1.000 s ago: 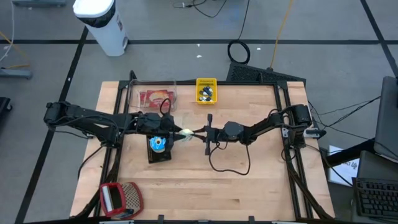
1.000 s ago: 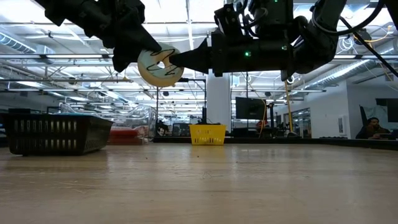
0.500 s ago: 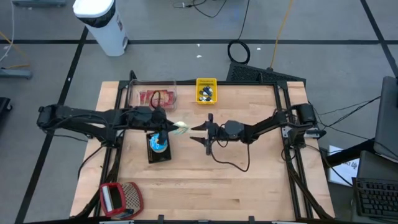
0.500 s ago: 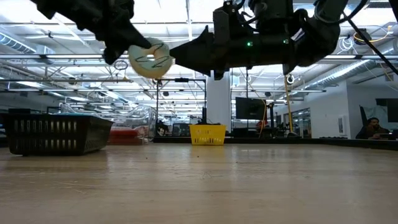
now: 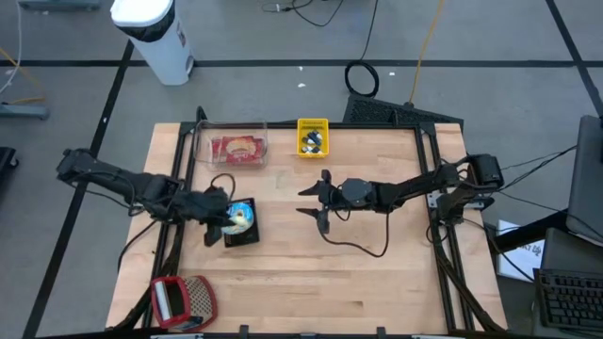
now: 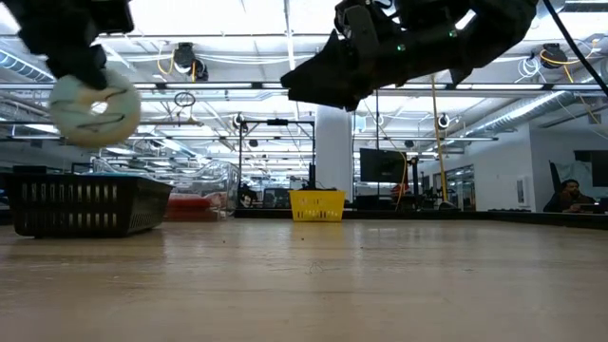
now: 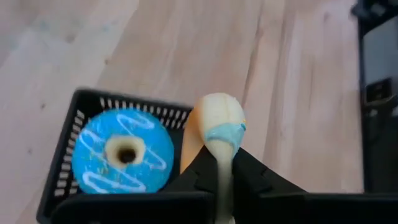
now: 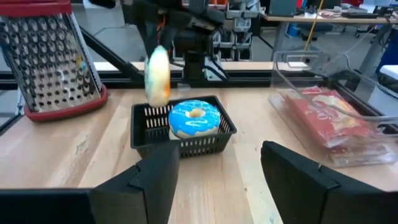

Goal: Pick & Place Food Item
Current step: Put the light blue donut into the black bin

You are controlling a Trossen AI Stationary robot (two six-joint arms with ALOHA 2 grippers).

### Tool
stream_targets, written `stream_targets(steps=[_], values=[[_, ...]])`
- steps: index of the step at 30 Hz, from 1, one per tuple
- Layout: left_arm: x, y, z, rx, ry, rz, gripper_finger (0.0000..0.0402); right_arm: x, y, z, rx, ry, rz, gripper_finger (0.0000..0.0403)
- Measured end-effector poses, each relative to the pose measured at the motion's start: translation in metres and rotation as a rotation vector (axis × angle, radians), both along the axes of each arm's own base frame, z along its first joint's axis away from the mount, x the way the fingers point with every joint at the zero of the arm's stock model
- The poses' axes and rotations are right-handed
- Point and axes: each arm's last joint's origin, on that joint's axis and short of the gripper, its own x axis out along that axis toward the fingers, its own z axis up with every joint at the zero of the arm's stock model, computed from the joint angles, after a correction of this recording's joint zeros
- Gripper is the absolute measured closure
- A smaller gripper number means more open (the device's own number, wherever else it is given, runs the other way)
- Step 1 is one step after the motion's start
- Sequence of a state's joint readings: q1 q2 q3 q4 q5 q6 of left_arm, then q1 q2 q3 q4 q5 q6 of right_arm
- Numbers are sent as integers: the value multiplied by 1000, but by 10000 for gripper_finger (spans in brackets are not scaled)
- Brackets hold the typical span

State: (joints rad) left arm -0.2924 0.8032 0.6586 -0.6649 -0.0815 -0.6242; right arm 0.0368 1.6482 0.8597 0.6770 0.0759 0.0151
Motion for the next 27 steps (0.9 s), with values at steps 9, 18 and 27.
stream_targets(steps=[9, 18, 27], values=[[7, -15, -26, 35, 6, -10, 393, 0, 0, -1, -3, 3, 0, 191], [12, -19, -51, 54, 109, -32, 386, 0, 0, -1, 9, 11, -2, 197], [15, -22, -58, 28, 168, -69, 348, 0, 0, -1, 0, 10, 0, 200]])
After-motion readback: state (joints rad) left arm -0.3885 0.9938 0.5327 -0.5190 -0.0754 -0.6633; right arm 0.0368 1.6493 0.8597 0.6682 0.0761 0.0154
